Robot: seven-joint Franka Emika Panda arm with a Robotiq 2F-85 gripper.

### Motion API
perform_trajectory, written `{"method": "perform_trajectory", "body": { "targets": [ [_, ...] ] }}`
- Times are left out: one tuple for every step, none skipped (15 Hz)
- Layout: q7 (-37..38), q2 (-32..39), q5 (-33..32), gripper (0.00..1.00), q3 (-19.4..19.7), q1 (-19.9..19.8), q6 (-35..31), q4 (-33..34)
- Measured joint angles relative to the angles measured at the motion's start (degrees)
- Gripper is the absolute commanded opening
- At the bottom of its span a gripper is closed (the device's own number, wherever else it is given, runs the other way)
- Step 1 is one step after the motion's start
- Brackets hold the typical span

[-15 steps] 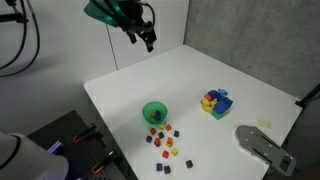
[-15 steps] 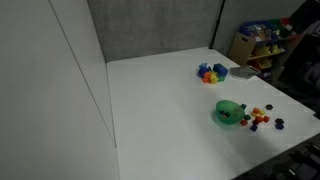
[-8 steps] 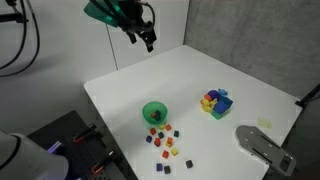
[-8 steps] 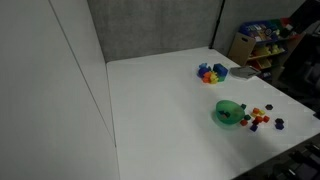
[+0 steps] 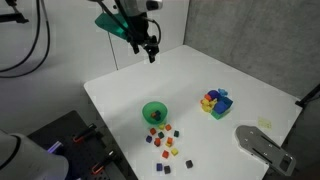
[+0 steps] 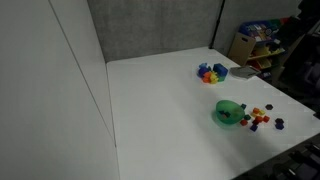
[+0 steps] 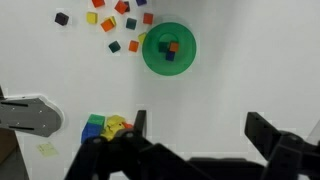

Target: Pick up the orange and green blocks from the green bowl simultaneously and put them on the table

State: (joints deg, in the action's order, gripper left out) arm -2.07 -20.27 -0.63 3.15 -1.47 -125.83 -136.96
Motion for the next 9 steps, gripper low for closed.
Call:
{"method": "perform_trajectory", "body": {
  "targets": [
    [0.0,1.6,0.0,1.0,0.0,0.0,0.0,0.4],
    [0.0,3.2,0.0,1.0,0.0,0.0,-0.2,0.7],
    [-0.2,4.8,0.0,1.0,0.0,0.0,-0.3,1.0],
    [-0.4,6.4,0.0,1.0,0.0,0.0,-0.7,1.1],
    [-0.6,8.1,0.0,1.0,0.0,0.0,-1.5,1.2],
    [-0.7,9.8,0.0,1.0,0.0,0.0,-2.6,1.2],
    [-0.7,11.8,-0.1,1.0,0.0,0.0,-4.2,1.2],
    [-0.8,13.7,-0.1,1.0,0.0,0.0,-5.9,1.2],
    [-0.9,15.7,-0.1,1.0,0.0,0.0,-8.0,1.1]
  ]
}}
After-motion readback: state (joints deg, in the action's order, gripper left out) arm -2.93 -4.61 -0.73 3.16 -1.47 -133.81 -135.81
